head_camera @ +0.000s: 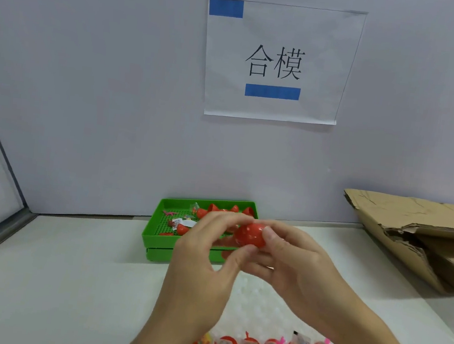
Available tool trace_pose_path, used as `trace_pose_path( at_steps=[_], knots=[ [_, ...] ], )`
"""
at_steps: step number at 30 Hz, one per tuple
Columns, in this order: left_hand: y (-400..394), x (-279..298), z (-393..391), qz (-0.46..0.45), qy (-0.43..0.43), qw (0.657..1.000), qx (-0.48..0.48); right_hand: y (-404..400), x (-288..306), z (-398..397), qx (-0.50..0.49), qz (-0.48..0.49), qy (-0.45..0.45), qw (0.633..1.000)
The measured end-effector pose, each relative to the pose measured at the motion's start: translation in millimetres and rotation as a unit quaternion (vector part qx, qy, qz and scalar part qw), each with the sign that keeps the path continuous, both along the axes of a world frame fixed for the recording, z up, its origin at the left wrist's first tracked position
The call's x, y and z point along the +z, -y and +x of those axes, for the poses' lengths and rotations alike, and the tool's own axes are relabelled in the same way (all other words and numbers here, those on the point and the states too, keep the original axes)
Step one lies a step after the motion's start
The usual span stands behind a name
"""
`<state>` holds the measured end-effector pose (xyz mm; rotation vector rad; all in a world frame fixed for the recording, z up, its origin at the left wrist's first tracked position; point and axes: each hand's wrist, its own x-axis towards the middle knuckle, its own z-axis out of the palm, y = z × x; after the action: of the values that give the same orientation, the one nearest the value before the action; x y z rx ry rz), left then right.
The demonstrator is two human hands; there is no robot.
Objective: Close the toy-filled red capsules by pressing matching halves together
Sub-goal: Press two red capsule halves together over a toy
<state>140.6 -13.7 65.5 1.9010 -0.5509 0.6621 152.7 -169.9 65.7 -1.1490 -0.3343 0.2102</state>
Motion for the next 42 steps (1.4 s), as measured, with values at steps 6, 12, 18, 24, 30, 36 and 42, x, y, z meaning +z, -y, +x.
trace_pose_path(
  at_steps=[6,12,18,24,30,36,42],
  knots=[
    [-9.4,-0.3,3.9,0.107,0.048,0.991,0.057,-10.1,4.9,-8.9,-0.207,-0.226,0.103,0.946],
    [-6.8,3.7,0.2,0.127,0.066,0.988,0.056,1.4,5.5,-13.2,-0.174,-0.255,0.121,0.943],
    [-6.3,5.2,-7.3,0.044,0.001,0.999,-0.004,15.1,-12.2,12.5,-0.146,0.044,-0.079,0.985],
    [-12.1,2.9,-1.0,0.021,-0.015,0.999,0.028,75.9,7.0,91.0,-0.346,0.204,-0.230,0.886],
    [-17.6,-0.6,8.8,-0.027,-0.004,0.999,0.046,130.1,18.7,137.6,-0.424,0.247,-0.265,0.830],
    [-19.7,-1.1,13.3,-0.047,-0.014,0.998,0.048,122.6,15.9,124.1,-0.359,0.175,-0.263,0.878],
    [-32.2,0.0,13.8,0.041,-0.061,0.997,0.037,88.1,0.9,58.4,-0.210,-0.153,-0.156,0.953]
  ],
)
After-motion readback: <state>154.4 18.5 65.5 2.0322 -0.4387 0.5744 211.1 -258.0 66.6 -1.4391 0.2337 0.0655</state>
